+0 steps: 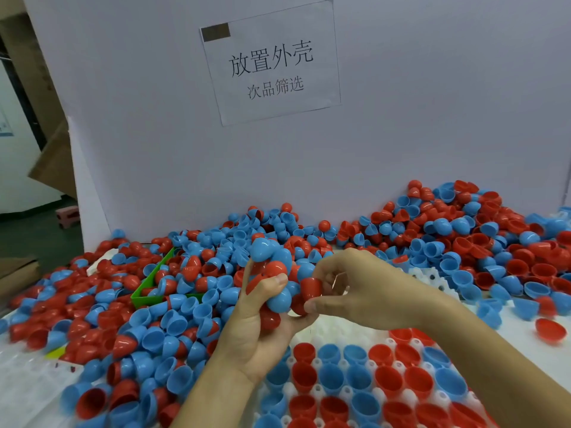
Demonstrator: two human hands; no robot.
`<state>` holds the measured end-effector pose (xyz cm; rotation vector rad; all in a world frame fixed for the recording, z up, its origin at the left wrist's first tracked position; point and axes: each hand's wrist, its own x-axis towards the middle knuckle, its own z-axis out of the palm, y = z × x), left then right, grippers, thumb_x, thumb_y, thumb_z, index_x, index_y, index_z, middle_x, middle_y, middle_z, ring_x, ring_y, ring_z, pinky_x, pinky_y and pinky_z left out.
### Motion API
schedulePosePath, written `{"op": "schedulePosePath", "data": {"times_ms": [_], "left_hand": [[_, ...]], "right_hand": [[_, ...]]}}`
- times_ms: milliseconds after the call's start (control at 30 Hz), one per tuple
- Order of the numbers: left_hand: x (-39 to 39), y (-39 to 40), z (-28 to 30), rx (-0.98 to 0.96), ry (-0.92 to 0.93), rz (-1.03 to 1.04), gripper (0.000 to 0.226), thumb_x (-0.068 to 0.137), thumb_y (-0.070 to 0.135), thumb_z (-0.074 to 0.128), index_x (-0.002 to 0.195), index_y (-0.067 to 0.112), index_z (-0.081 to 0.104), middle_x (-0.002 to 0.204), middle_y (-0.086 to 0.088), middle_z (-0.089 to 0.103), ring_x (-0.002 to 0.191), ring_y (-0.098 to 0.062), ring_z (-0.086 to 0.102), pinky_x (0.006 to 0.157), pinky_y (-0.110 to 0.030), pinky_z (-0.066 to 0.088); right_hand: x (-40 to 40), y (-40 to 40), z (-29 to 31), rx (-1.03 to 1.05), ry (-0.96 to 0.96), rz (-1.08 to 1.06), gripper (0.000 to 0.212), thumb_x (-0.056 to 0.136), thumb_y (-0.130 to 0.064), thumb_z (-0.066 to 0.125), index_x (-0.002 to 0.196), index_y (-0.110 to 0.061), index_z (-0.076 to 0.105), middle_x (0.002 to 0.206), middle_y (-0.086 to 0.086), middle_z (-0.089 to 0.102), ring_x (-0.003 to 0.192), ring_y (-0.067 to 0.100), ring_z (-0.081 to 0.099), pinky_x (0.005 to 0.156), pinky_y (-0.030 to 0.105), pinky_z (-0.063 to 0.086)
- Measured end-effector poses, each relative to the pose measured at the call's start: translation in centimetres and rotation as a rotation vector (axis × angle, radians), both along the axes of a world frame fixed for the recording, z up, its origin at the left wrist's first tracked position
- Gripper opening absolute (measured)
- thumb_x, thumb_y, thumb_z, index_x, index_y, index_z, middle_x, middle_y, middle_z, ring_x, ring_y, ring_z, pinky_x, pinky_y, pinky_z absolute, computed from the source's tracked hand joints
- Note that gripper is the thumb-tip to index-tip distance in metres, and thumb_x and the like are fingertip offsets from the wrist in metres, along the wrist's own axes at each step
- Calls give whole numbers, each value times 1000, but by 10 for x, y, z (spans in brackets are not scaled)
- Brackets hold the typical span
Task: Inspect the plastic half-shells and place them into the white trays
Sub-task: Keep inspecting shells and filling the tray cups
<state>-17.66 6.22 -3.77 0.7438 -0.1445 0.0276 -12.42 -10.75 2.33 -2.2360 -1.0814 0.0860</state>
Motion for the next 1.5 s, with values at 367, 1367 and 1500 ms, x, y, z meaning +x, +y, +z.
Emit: {"op": "schedulePosePath", "data": {"times_ms": [367, 1367, 1500], "left_hand": [[3, 5, -2, -57, 79, 74, 76, 77, 6, 74, 146, 13, 44, 141, -27, 54, 129, -46, 53, 92, -67, 48], [4, 1, -3, 42, -4, 213, 57, 63, 5, 77, 115, 25, 66, 104, -13, 71, 90, -28, 73, 73, -51, 57], [5, 2, -3, 0, 2, 202, 63, 61, 2, 79, 117, 26, 63, 93, -14, 72, 85, -31, 74, 73, -55, 57]], "right_hand": [[6, -1, -8, 8, 59, 25, 12, 93, -38, 66, 88, -29, 71, 90, -11, 70, 84, 11, 66, 83, 36, 56], [2, 10, -24, -75, -192, -15, 38, 88, -18, 73, 106, -45, 53, 83, -14, 70, 67, -22, 56, 59, 10, 42], [4, 12, -25, -164, -304, 26, 28, 92, -20, 67, 109, -41, 62, 97, -15, 71, 65, -20, 53, 65, 8, 39]]}}
